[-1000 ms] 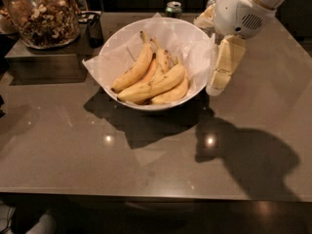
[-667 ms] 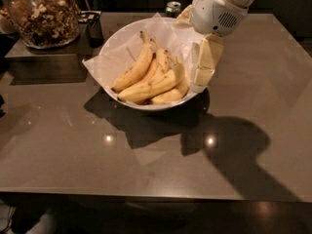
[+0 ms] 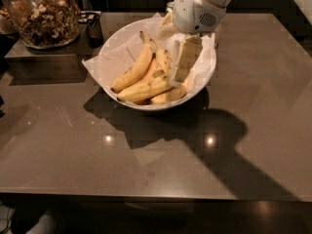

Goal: Pick banana from white bowl

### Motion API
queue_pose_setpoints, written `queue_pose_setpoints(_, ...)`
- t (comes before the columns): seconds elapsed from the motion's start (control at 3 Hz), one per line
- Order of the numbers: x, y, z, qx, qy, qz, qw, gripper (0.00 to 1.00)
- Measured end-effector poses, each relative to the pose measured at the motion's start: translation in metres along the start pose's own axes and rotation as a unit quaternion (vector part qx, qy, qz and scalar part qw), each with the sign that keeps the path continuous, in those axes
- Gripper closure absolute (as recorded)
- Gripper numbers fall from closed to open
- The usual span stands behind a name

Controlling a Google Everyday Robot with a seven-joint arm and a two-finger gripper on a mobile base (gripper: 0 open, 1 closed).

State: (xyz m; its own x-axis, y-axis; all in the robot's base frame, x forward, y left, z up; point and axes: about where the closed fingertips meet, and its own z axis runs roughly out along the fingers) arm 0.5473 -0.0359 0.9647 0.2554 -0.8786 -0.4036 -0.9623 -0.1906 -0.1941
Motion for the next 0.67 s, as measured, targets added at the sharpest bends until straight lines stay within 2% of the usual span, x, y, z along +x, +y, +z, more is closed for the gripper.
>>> queue_pose_setpoints(0.33, -0.002, -0.003, 0.004, 0.000, -0.004, -0.002, 1.0000, 0.37)
queue_pose_setpoints(0.67, -0.004, -0.007, 0.026, -0.019, -0.030, -0.005, 0.9994, 0.35)
